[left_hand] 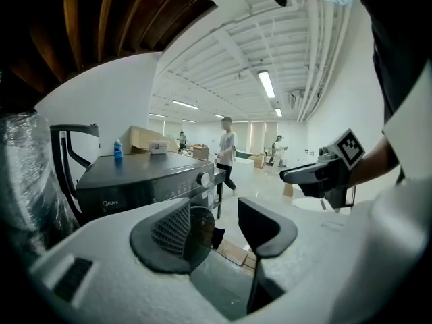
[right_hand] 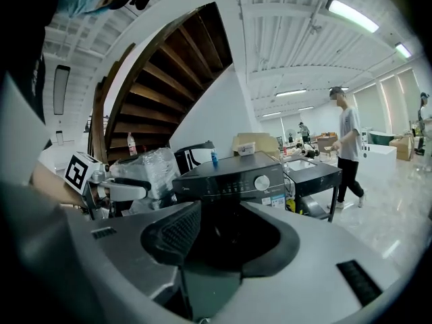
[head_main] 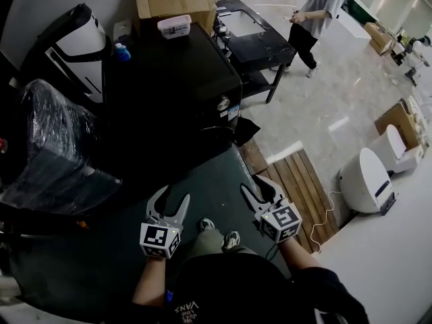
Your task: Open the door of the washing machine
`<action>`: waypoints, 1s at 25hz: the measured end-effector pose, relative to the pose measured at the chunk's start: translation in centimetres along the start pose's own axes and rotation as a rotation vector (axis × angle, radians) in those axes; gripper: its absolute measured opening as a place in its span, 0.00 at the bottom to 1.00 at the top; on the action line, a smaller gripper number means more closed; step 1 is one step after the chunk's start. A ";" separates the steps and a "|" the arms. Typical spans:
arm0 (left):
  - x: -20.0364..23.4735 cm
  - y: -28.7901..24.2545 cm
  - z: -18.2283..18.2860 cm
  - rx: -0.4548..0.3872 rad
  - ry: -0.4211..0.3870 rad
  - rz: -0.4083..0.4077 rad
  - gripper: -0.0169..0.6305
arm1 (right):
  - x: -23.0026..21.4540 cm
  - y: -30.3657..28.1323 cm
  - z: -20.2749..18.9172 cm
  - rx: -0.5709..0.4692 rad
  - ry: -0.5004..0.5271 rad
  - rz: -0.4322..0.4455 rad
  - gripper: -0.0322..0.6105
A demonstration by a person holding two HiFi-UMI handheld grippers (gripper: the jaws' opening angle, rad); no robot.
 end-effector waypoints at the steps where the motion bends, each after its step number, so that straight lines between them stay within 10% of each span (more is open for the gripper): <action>1: 0.5 -0.6 0.2 0.013 -0.015 -0.001 0.36 | -0.3 -0.5 0.1 0.007 -0.006 -0.007 0.31; 10: 4.7 -5.9 2.7 0.110 -0.207 -0.039 0.40 | -3.5 -5.0 1.0 0.072 0.016 -0.087 0.35; 25: 8.2 -17.2 1.6 0.287 -0.268 0.027 0.40 | -12.1 -15.9 1.9 0.212 0.131 0.025 0.39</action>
Point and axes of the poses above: the fingertips, and each gripper's own axes: y backward along the fingers, x to its left, z out of its top, the point moved 3 cm from there along y, backward along the fingers, and after that the axes turned 15 degrees about x, right-handed, at the moved point
